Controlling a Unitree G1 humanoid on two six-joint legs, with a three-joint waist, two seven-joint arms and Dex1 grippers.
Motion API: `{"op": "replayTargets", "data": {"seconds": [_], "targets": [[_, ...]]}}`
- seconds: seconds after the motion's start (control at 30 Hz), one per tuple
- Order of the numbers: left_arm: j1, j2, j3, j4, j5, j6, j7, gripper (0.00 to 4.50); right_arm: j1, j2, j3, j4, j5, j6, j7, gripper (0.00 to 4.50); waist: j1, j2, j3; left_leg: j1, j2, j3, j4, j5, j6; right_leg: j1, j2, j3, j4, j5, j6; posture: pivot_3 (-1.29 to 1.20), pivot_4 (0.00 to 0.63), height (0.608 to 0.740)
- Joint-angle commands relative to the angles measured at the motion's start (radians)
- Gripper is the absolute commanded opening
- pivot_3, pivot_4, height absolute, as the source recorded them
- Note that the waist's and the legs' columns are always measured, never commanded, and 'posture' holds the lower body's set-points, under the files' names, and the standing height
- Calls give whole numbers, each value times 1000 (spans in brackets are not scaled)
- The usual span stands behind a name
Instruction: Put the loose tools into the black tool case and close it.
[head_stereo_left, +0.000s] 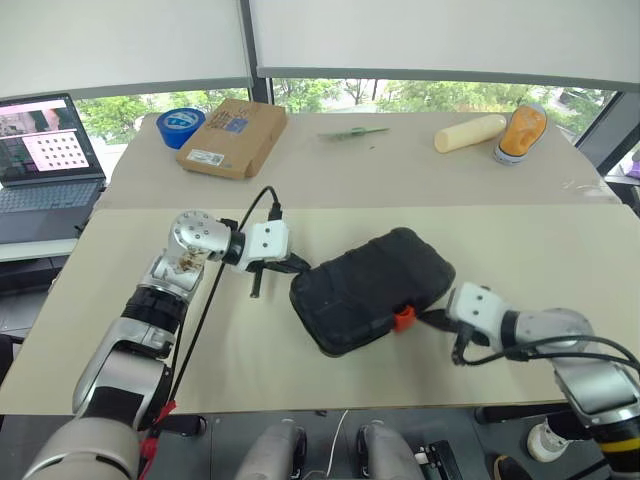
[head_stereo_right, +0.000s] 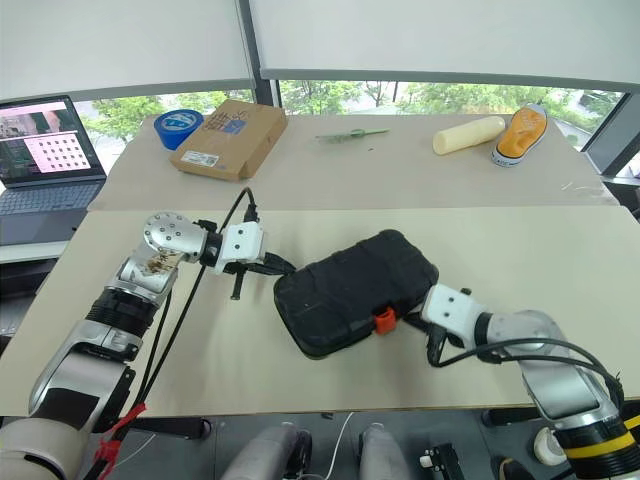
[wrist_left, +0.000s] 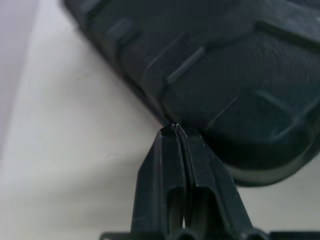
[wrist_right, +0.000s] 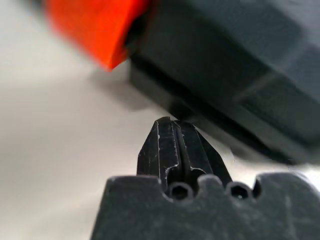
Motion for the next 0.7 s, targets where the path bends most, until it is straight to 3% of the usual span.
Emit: {"op": "replayTargets", "data": {"seconds": [0.03,0.33,0.43,0.7], "targets": [[-20,-12,6,-30,-21,10,-10,105,20,-10,-62,-24,42,-18,18,0,0,0,0,0,0,0,0,0,-1,0,0,0,0,0,0,0,150,738],[-144,-118,9,-116,-127,202,-65,105,143,1,-89,-81,70,-26,40,0,10,0,0,-2,0,0,2,-1,2,1,0,0,0,0,0,0,150,738],[-140,-147,-57,-153,-100,169,-109,105,135,51,-48,-85,48,-23,4,0,-3,0,0,-1,0,0,4,-1,1,1,1,0,0,0,1,0,150,738],[-128,-163,-161,-7,41,-90,-82,105,85,179,24,-58,6,-24,-82,0,-24,0,0,2,2,0,3,-1,1,1,3,2,3,0,0,0,150,738]]}}
